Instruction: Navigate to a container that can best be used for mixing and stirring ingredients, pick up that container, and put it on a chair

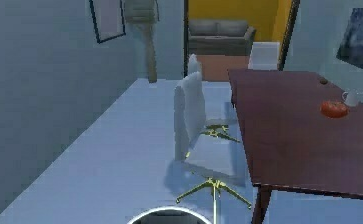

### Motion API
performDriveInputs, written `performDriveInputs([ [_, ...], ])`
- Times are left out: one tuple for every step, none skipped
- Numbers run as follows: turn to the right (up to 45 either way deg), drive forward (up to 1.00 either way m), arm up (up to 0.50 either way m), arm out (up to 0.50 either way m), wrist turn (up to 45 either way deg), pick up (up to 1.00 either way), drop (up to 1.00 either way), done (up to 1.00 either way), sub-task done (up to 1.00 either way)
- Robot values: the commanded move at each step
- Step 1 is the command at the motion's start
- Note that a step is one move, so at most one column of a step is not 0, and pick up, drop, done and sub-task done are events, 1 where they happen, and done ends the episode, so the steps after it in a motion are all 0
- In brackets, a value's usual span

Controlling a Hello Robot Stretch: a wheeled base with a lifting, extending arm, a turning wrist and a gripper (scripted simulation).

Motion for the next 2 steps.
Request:
performDriveInputs([
  [-45.0, 0.0, 0.0, 0.0, 0.0, 0.0, 0.0, 0.0, 0.0],
  [-15.0, 0.0, 0.0, 0.0, 0.0, 0.0, 0.0, 0.0, 0.0],
])
